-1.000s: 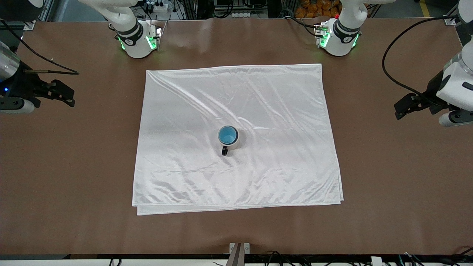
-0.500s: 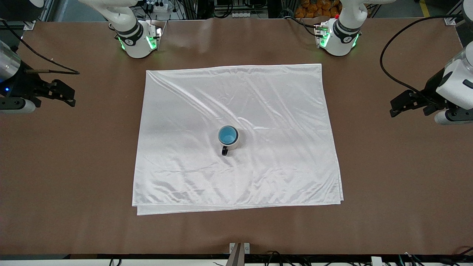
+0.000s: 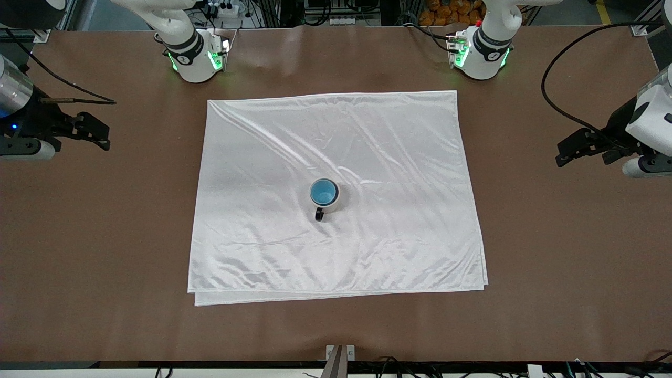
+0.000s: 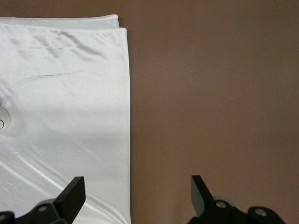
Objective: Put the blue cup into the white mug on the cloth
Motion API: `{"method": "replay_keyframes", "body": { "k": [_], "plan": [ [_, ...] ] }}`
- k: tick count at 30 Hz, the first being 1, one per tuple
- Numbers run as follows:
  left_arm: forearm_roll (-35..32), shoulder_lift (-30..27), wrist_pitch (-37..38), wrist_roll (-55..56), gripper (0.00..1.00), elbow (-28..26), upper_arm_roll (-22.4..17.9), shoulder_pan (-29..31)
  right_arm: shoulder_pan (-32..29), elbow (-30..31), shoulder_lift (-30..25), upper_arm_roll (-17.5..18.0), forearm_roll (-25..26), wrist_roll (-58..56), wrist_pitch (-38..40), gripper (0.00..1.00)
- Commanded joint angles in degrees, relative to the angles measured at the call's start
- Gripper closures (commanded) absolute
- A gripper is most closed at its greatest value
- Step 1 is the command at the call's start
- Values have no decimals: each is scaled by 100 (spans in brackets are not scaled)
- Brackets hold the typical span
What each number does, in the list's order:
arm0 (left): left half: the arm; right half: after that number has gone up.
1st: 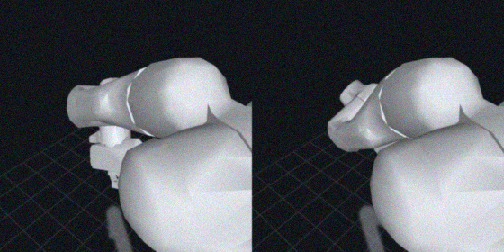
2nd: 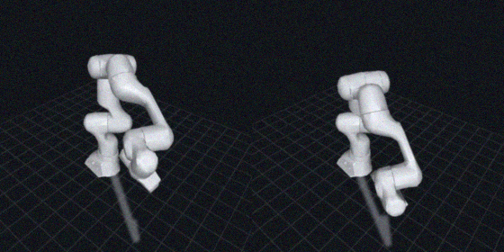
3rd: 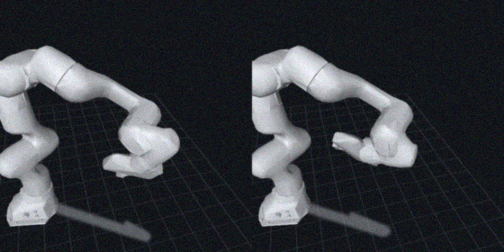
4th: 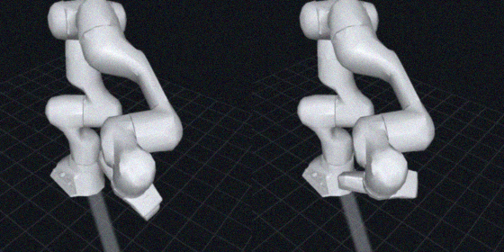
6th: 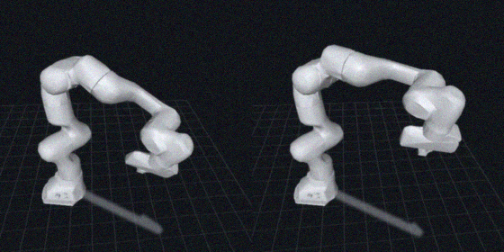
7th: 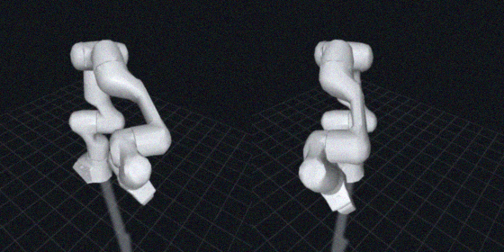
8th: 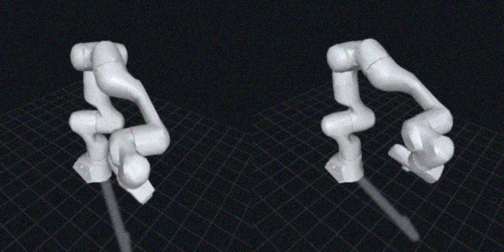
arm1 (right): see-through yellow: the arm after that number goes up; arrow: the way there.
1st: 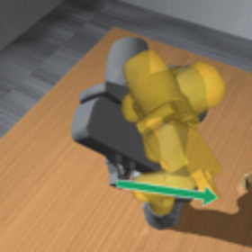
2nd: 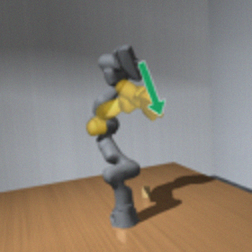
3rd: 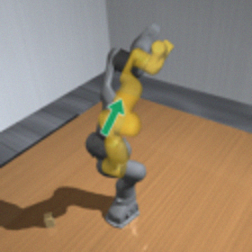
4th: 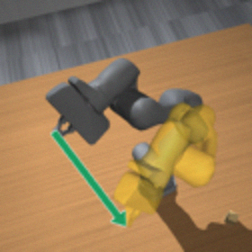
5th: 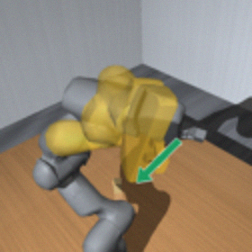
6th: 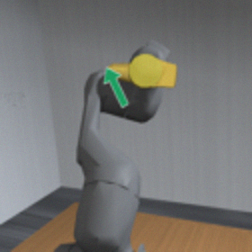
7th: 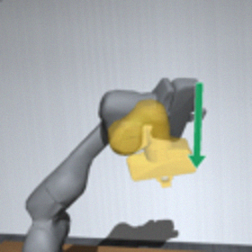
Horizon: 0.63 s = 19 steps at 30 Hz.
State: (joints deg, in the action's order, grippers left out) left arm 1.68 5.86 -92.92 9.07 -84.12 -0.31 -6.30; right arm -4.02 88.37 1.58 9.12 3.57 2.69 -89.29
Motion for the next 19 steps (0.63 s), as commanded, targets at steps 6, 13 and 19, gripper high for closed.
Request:
{"method": "replay_keyframes", "body": {
  "k": [6, 13, 19],
  "plan": [
    [87, -129, 19, -19, 0, -131, -48, -3, -55, -31, -43, 29, -260, 21, 78, 0],
    [-9, -129, 28, -28, 0, -140, -56, 6, -55, -31, -43, 29, -260, 21, 104, 0],
    [-62, -129, 28, -28, 0, -140, -56, 6, -55, -31, -43, 29, -260, 21, 113, 0]
  ]
}}
